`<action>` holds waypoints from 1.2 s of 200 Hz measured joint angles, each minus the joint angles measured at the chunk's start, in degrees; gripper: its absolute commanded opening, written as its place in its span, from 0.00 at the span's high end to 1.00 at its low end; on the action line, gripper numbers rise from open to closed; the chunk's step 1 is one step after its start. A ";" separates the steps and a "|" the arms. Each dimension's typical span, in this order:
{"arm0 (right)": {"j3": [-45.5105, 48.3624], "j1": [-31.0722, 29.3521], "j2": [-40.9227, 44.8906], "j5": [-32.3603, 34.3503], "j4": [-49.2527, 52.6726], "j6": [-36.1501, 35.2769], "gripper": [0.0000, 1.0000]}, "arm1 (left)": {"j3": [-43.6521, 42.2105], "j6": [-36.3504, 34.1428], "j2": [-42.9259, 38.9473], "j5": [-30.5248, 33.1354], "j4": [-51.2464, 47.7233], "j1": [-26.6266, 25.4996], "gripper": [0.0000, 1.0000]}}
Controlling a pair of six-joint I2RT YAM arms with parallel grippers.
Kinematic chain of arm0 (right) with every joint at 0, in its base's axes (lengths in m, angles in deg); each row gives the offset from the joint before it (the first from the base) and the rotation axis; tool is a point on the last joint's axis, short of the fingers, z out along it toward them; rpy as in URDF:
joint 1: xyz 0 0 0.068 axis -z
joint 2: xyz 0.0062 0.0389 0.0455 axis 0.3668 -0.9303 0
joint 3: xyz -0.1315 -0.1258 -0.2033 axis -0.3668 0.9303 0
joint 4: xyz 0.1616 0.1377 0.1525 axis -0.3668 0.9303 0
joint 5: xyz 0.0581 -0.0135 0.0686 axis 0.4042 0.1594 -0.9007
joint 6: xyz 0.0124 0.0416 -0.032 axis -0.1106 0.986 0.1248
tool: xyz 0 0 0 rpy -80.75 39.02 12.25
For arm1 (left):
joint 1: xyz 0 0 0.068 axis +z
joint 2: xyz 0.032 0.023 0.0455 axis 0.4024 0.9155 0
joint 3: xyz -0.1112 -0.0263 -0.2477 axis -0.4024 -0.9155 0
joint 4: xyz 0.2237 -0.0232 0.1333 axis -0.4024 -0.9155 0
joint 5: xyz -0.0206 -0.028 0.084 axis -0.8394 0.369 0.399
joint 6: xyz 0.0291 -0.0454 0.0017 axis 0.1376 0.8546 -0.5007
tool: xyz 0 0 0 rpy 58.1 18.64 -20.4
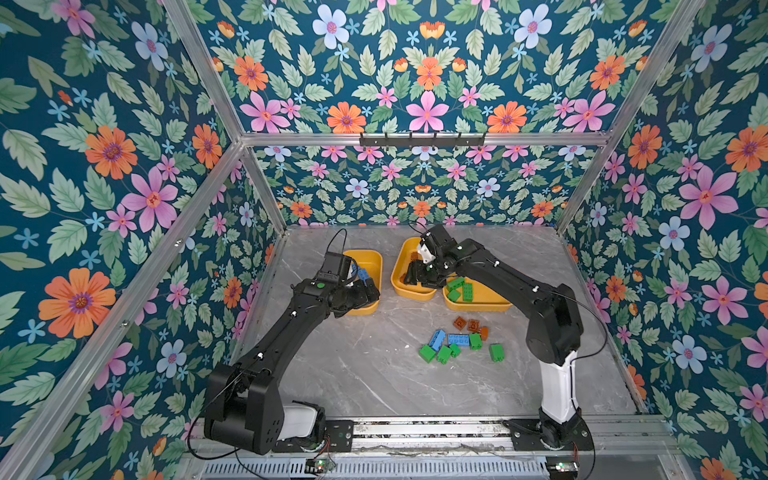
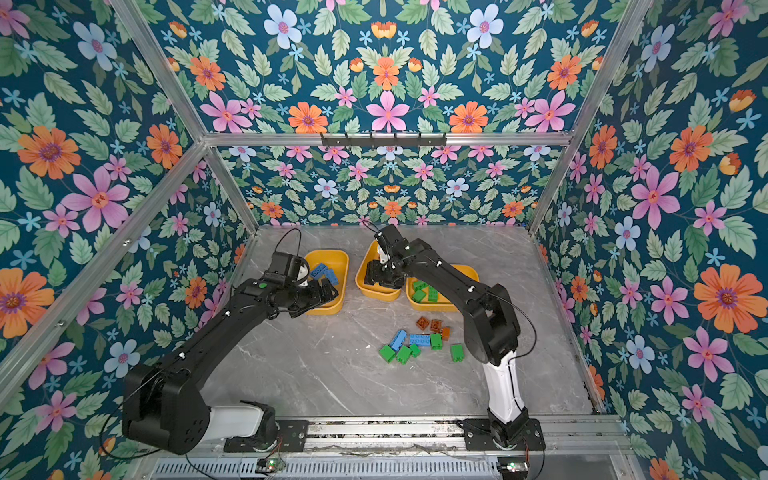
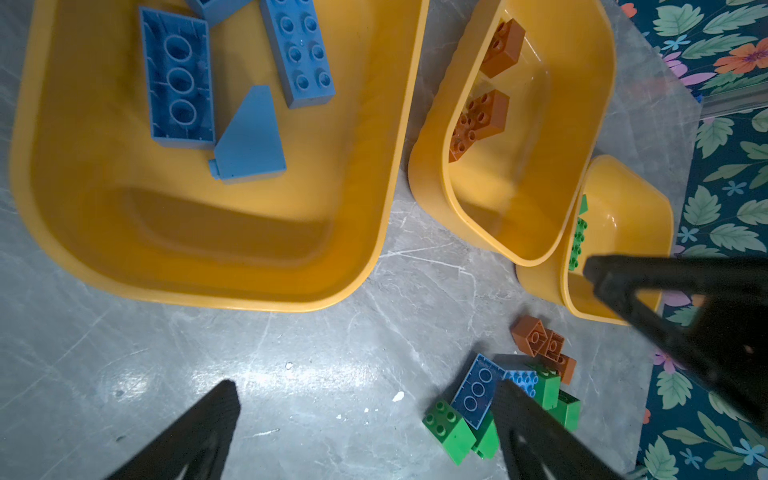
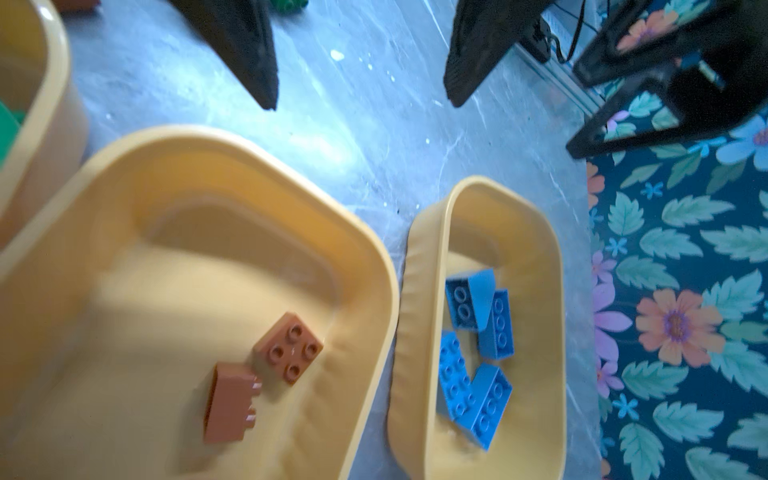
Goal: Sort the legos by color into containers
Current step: 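Move the right gripper back down to the brick pile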
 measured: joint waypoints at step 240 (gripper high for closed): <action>29.29 -15.98 10.14 7.63 -2.01 -12.90 0.36 | -8.37 -1.73 -6.75 -1.86 1.64 0.00 0.03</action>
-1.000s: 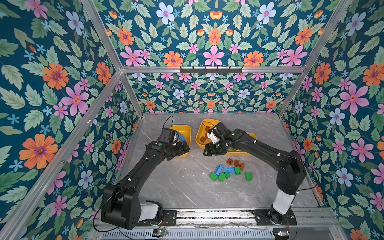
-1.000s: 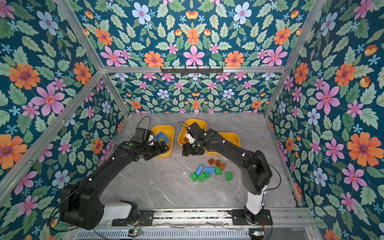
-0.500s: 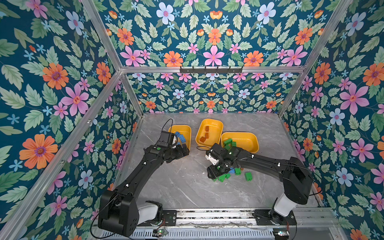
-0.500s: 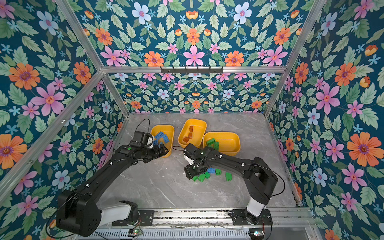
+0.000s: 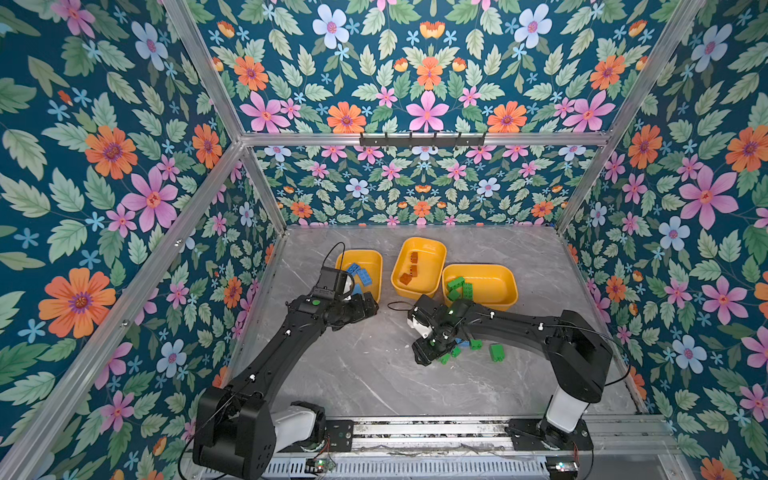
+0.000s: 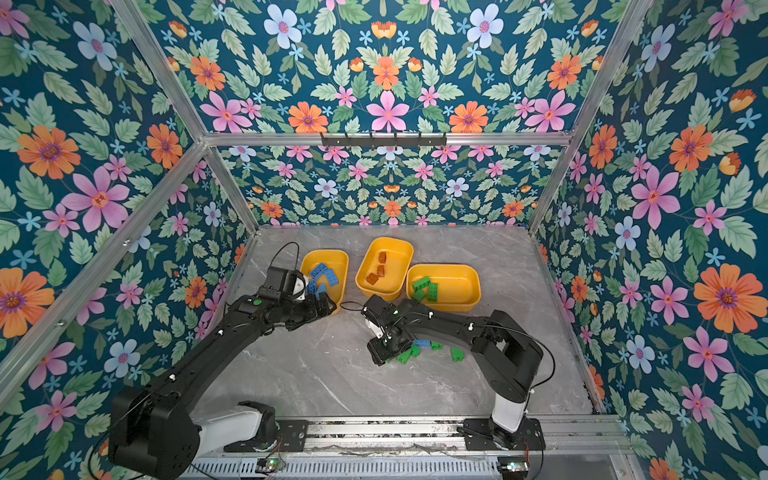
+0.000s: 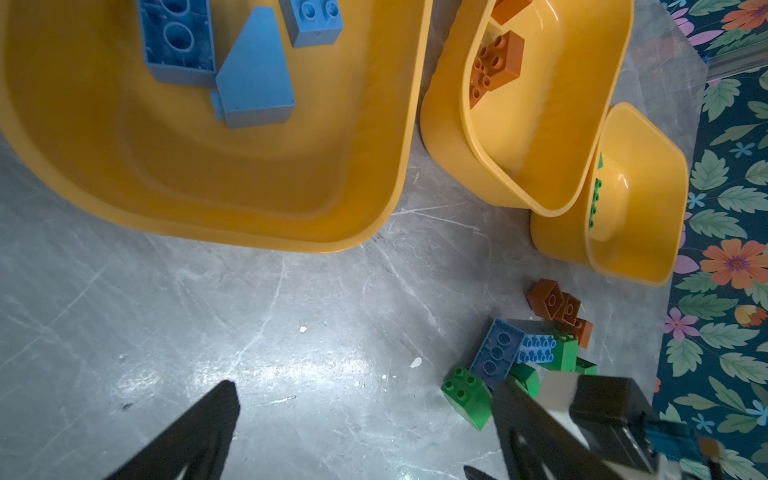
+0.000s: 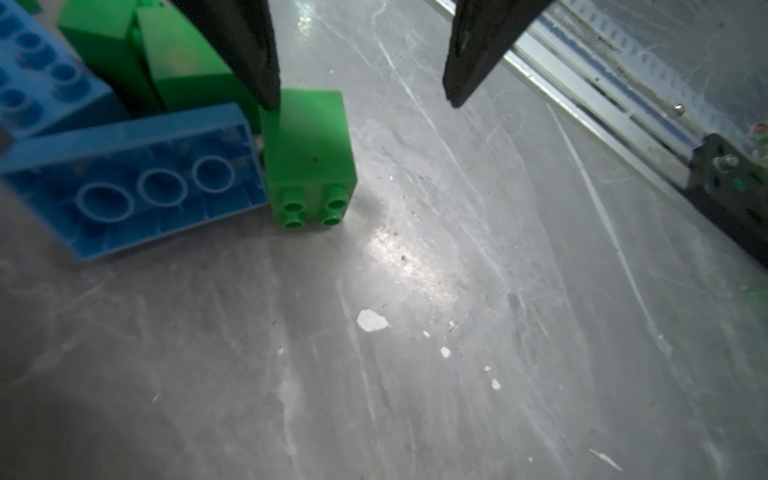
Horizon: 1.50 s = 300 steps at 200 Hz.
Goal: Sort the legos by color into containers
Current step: 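Move the right gripper back down to the brick pile, then close the right gripper on a green square brick, then carry the green brick into the bin nearest the right gripper, release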
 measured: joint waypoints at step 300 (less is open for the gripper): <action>-14.23 14.69 4.24 5.11 6.69 -2.16 0.78 | 3.56 -0.96 0.04 -2.73 0.31 0.00 0.03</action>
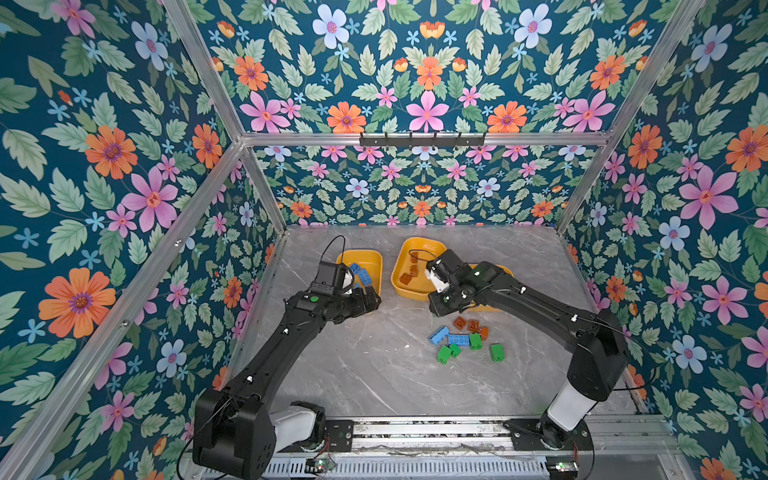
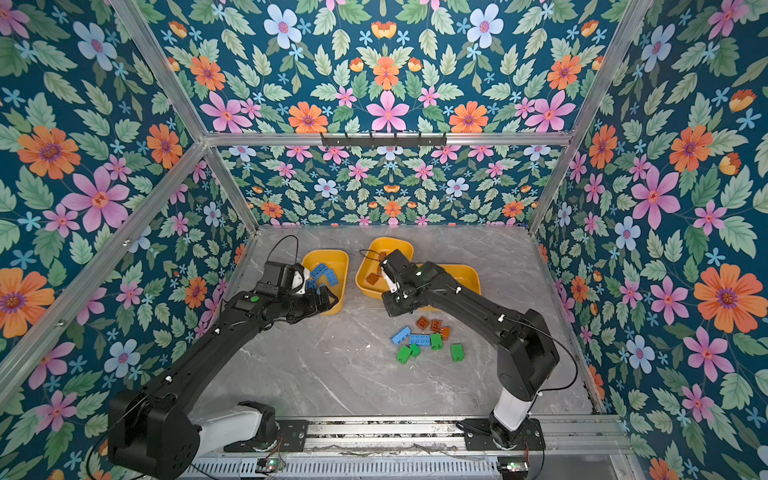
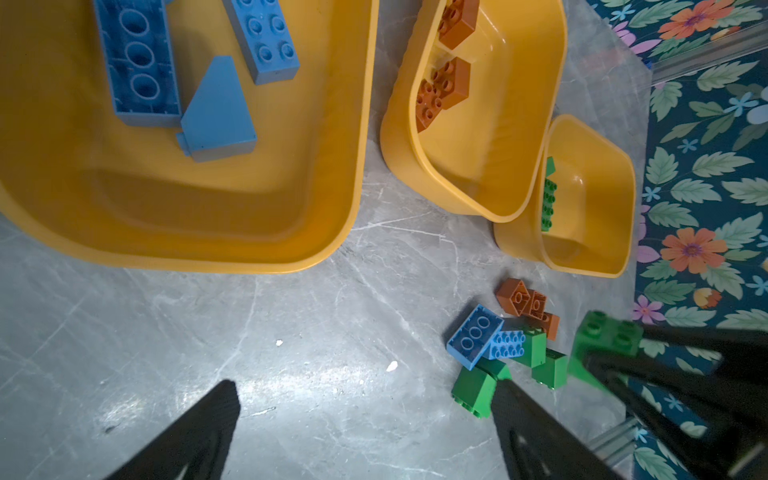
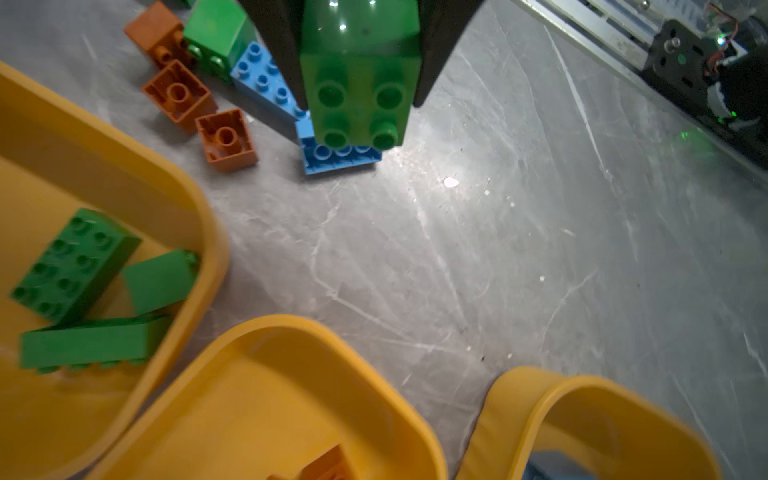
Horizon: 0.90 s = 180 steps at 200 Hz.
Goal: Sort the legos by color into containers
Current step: 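Carry the green brick into the bin nearest the right gripper, release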
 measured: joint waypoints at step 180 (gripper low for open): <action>-6.01 18.93 -16.59 -9.40 -3.67 -1.46 0.52 | 0.39 3.96 4.22 -3.04 5.64 -0.02 0.03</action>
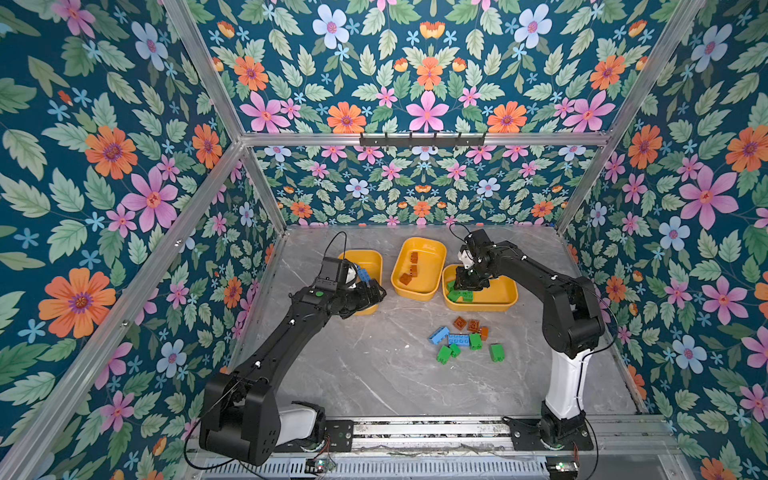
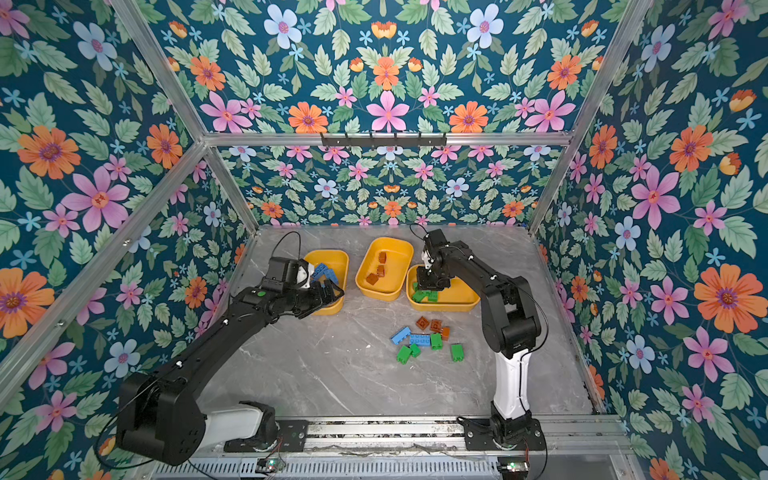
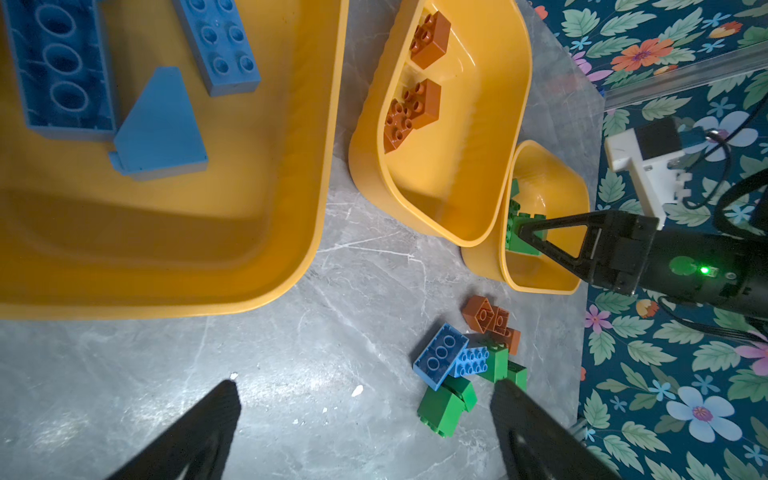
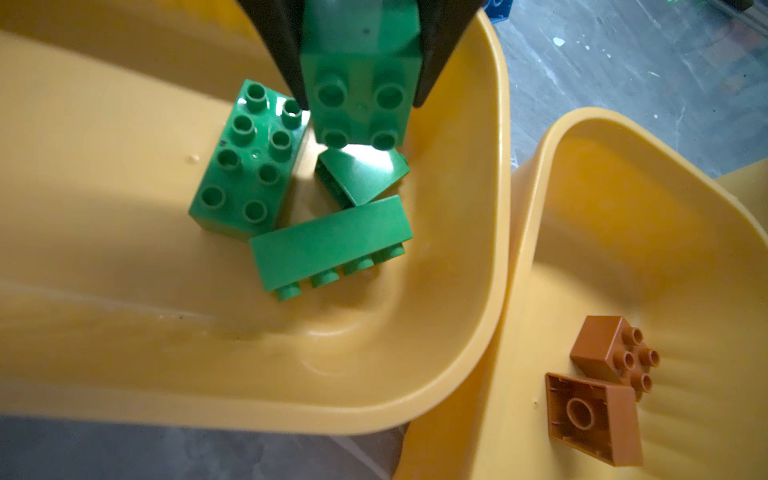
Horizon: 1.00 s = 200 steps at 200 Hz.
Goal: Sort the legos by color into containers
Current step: 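Carry the green brick into the bin nearest the right gripper, release, then lower the right gripper to the pile and grasp a blue brick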
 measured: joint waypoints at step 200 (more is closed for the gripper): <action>22.97 -14.12 28.57 -0.70 -2.05 15.37 0.27 | -2.45 -2.62 -0.85 0.50 -0.50 0.02 0.03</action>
